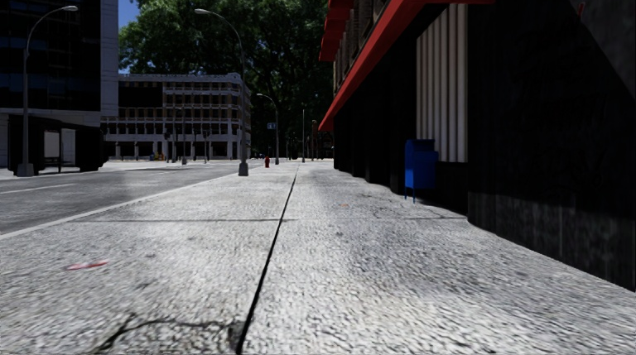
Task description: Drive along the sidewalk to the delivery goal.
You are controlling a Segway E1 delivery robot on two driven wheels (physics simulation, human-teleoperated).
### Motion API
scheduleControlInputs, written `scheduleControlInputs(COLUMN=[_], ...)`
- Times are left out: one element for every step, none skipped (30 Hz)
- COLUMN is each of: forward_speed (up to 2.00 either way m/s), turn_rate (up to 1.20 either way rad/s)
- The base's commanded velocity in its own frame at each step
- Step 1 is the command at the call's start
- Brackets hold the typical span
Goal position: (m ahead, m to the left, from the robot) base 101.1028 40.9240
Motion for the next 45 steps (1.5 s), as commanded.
scheduleControlInputs(forward_speed=[2.0,2.0,2.0,2.0,2.0,2.0,2.0,2.0,2.0,2.0,2.0,2.0,2.0,2.0,2.0,2.0,2.0,2.0,2.0,2.0,2.0,2.0,2.0,2.0,2.0,2.0,2.0,2.0,2.0,2.0,2.0,2.0,2.0,2.0,2.0,2.0,2.0,2.0,2.0,2.0,2.0,2.0,2.0,2.0,2.0], turn_rate=[0.0,0.0,0.0,0.0,0.0,0.0,0.0,0.0,0.0,0.04,0.15,0.24,0.27,0.28,0.28,0.28,0.28,0.28,0.28,0.28,0.28,0.28,0.28,0.28,0.28,0.0,0.0,0.0,0.0,0.0,0.0,0.0,0.0,0.0,0.0,0.0,0.0,0.0,0.0,0.0,0.0,0.0,0.0,0.0,0.0])
